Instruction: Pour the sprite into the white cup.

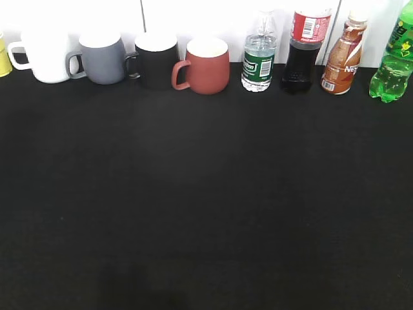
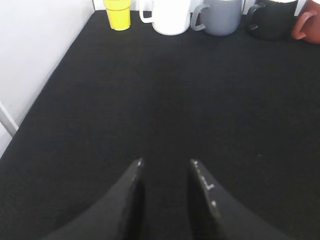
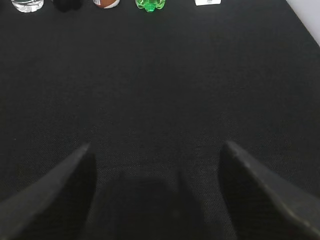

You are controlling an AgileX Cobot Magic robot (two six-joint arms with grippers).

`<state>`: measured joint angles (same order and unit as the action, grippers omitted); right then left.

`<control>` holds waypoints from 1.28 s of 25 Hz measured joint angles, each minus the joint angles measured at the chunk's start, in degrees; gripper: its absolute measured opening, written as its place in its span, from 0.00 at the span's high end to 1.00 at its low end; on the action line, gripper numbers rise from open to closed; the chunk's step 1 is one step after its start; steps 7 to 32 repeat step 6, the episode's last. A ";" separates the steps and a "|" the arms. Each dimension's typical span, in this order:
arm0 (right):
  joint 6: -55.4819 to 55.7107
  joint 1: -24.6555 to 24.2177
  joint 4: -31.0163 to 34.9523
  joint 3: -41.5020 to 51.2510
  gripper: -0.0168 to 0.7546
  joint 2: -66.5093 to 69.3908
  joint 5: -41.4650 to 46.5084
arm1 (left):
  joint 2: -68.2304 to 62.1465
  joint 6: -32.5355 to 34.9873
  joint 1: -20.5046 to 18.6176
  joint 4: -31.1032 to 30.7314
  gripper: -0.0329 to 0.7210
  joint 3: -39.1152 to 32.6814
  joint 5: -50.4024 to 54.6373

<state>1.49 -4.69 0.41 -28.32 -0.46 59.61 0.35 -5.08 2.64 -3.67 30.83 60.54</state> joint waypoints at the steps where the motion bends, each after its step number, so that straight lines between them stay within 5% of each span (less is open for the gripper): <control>1: 0.00 0.00 0.00 0.00 0.24 0.00 0.00 | 0.00 0.05 0.00 0.00 0.65 0.00 0.00; 32: 0.00 0.00 0.00 0.00 0.24 0.00 0.00 | 0.00 0.05 0.00 0.00 0.65 0.00 0.00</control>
